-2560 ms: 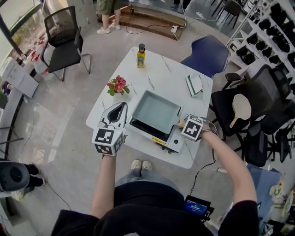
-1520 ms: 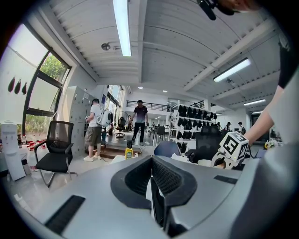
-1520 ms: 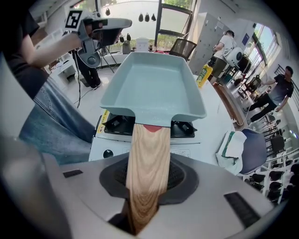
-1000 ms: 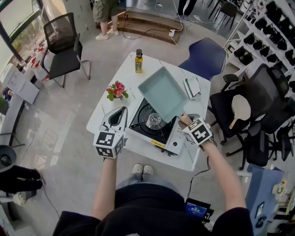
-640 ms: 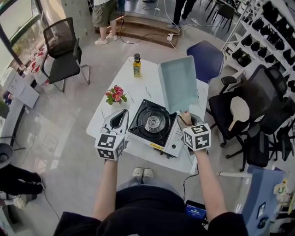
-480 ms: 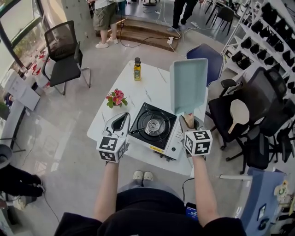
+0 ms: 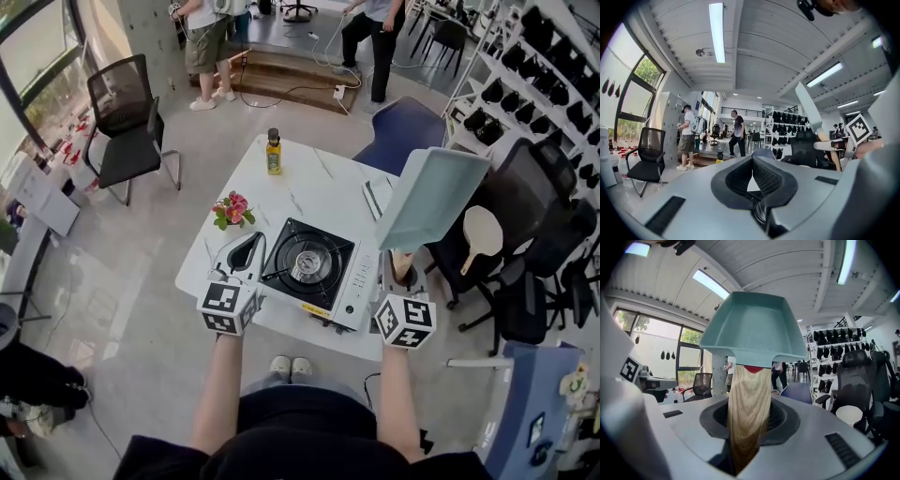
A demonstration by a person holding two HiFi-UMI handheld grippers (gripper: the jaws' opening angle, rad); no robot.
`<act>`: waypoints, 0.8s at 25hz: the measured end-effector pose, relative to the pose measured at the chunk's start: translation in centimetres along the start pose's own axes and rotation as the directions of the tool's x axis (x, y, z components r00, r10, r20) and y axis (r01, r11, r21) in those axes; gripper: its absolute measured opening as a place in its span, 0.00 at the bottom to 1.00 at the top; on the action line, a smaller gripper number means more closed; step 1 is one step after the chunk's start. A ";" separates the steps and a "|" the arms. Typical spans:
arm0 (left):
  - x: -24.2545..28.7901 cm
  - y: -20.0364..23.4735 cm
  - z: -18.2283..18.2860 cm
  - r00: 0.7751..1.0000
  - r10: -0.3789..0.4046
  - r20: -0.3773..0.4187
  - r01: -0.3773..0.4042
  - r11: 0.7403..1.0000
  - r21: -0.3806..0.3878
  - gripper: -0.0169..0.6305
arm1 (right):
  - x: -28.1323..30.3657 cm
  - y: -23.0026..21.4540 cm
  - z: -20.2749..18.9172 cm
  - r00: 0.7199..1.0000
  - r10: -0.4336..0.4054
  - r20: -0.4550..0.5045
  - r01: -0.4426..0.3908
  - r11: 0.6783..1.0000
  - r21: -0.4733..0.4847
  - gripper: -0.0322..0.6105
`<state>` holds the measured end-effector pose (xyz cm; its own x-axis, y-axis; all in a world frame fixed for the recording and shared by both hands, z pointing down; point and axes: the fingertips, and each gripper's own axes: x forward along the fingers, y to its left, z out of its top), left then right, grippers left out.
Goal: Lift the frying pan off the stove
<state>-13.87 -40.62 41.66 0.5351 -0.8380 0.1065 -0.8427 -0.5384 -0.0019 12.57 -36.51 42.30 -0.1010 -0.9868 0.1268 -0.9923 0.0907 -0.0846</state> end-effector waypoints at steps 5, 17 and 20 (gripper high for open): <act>0.7 -0.4 1.2 1.000 -0.021 0.023 0.021 1.000 0.015 0.06 | -1.3 -0.2 -0.4 0.999 -0.039 0.029 0.038 0.999 0.017 0.21; 1.5 -1.6 1.8 0.998 -0.056 0.026 0.055 0.998 0.026 0.06 | -2.7 -0.4 -0.8 0.994 -0.082 0.067 0.083 0.996 -0.017 0.21; 1.7 -1.7 1.7 0.998 -0.058 0.024 0.058 0.998 0.025 0.06 | -2.7 -0.6 -1.0 0.994 -0.091 0.062 0.092 0.995 -0.022 0.20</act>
<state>-11.45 -41.29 40.20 0.5846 -0.8071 0.0825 -0.8087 -0.5878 -0.0207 13.38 -33.81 43.03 -0.0058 -0.9973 0.0728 -0.9987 0.0021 -0.0506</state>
